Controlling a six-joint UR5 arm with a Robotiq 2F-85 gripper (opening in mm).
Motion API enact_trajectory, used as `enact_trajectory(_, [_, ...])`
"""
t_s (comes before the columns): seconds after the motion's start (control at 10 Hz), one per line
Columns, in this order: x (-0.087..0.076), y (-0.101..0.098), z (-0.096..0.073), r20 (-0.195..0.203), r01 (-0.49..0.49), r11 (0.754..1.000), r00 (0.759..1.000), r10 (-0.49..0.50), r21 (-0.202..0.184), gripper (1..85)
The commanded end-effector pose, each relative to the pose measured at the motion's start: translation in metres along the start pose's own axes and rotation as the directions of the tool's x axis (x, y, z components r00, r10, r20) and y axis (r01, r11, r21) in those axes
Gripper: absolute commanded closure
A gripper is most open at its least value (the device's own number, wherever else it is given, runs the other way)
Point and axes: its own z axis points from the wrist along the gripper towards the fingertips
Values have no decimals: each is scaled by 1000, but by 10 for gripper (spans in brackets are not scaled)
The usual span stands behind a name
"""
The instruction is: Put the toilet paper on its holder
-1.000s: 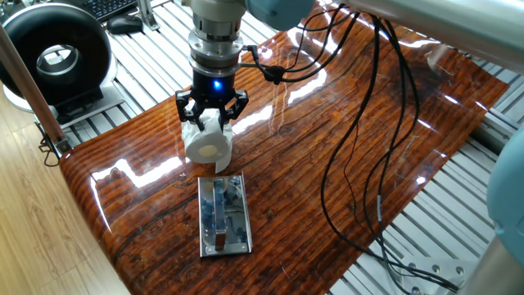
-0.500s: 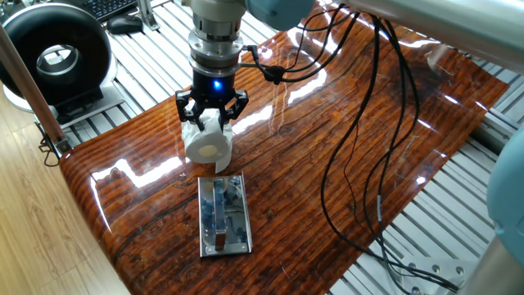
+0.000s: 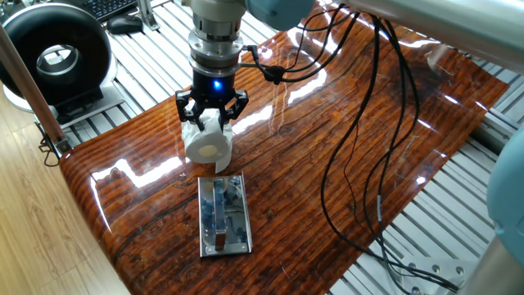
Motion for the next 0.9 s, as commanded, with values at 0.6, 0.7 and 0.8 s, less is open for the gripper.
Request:
enact_trajectory(0.6, [26,-1,2,-15,-3,1000,1000,3,-26,847])
enact_trajectory(0.7, [28,-3,2,-17,2,1000,1000,-2,-26,847])
enact_trajectory(0.8, [30,-4,2,-20,4,1000,1000,-5,-29,847])
